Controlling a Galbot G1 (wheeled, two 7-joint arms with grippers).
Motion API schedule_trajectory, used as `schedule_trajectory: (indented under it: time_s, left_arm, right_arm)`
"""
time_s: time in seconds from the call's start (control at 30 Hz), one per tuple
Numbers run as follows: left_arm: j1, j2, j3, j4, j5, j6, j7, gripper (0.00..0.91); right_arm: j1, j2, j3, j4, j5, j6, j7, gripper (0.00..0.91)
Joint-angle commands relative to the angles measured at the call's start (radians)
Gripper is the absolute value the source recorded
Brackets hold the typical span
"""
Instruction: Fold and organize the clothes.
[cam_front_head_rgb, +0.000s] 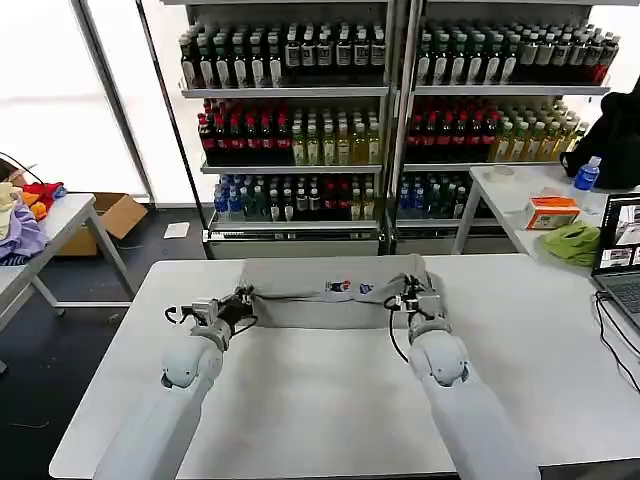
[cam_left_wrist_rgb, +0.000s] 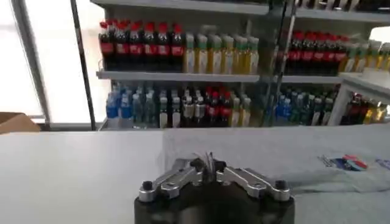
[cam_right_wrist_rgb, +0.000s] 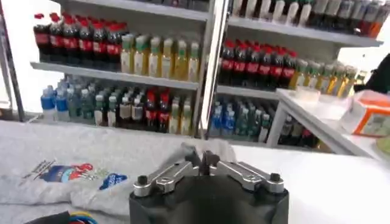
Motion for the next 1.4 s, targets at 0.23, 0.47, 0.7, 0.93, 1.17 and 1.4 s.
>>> schedule_trajectory:
  time_s: [0.23, 0.47, 0.7, 0.93, 1.17, 1.4]
  left_arm:
    - [0.046, 0.028, -0.016, -0.134, -0.034, 0.103, -0.062, 0.907]
    - [0.115, 0.037, -0.038, -0.190, -0.014, 0.108, -0.062, 0.907]
    - [0.147, 0.034, -0.045, -0.196, 0.023, 0.108, -0.056, 0.907]
    - [0.147, 0.022, -0.048, -0.168, 0.048, 0.107, -0.058, 0.907]
    - [0.117, 0.015, -0.037, -0.106, 0.062, 0.105, -0.055, 0.907]
    - [0.108, 0.014, -0.035, -0.082, 0.067, 0.101, -0.053, 0.907]
  right_arm:
    - [-0.008, 0.024, 0.004, 0.096, 0.138, -0.001, 0.154, 0.907]
    - [-0.160, -0.020, 0.042, 0.232, 0.076, -0.022, 0.155, 0.907]
    - [-0.274, -0.052, 0.082, 0.287, 0.061, -0.045, 0.145, 0.907]
    - [-0.326, -0.071, 0.128, 0.286, 0.058, -0.066, 0.137, 0.907]
    - [-0.306, -0.074, 0.137, 0.241, 0.053, -0.062, 0.134, 0.907]
    - [-0.289, -0.061, 0.134, 0.187, 0.057, -0.052, 0.124, 0.907]
